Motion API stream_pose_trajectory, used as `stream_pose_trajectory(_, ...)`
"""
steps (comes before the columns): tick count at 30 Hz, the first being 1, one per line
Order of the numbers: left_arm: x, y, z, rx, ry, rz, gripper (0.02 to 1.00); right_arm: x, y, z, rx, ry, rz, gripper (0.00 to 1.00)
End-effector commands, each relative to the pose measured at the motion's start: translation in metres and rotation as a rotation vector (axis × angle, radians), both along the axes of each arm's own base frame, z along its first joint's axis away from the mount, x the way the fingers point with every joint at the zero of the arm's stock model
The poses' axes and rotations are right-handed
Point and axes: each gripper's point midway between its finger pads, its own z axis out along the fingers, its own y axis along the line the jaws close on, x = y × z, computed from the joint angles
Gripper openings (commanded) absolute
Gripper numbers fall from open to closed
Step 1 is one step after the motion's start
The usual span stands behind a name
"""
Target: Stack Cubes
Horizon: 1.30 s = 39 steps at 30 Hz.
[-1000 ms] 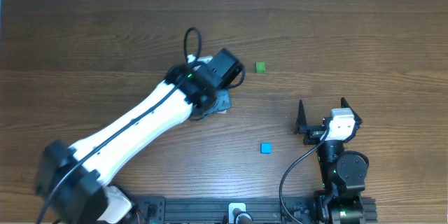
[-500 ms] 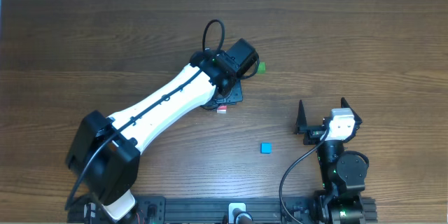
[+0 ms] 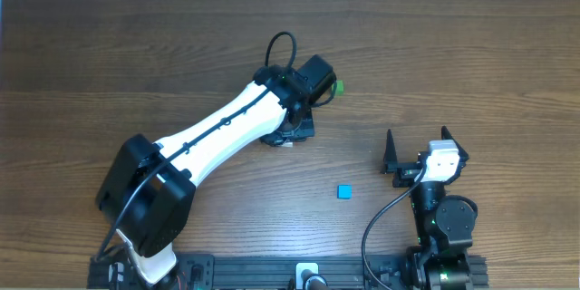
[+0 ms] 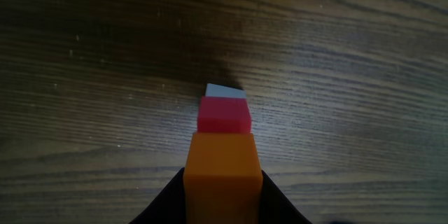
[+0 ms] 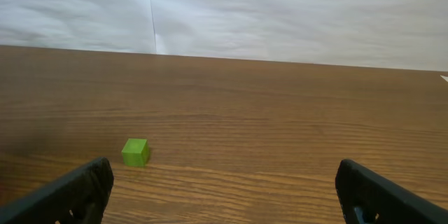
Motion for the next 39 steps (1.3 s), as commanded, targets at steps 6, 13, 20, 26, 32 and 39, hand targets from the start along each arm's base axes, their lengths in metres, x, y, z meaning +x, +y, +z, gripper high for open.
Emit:
stream_pose_trajectory(6, 0.0007, -0.0067, -0.0001, -0.008, 0.003, -0.021, 0.045, -0.0001, -0.0006, -0.0015, -0.004, 0.000, -0.001, 0.991)
stream_pose_trajectory(13, 0.0026, -0.0055, 0.0000, -0.007, -0.001, -0.017, 0.047, -0.0001, -0.0006, -0.0014, -0.004, 0.000, -0.001, 0.993)
stream_pose_trajectory(20, 0.0047, -0.0037, -0.0004, -0.008, -0.001, -0.010, 0.047, -0.0001, -0.0006, -0.0015, -0.004, 0.000, -0.001, 0.991)
stream_pose_trajectory(26, 0.0043, -0.0034, -0.0059, 0.002, 0.010, -0.010, 0.047, -0.0001, -0.0006, -0.0015, -0.004, 0.000, -0.001, 0.991)
stream_pose_trajectory(32, 0.0054, -0.0046, -0.0070, -0.001, 0.007, -0.010, 0.047, -0.0001, -0.0006, -0.0015, -0.004, 0.000, -0.001, 0.993)
stream_pose_trajectory(39, 0.0052, -0.0041, -0.0085, 0.003, 0.010, -0.010, 0.056, -0.0001, -0.0006, -0.0015, -0.004, 0.000, -0.001, 0.991)
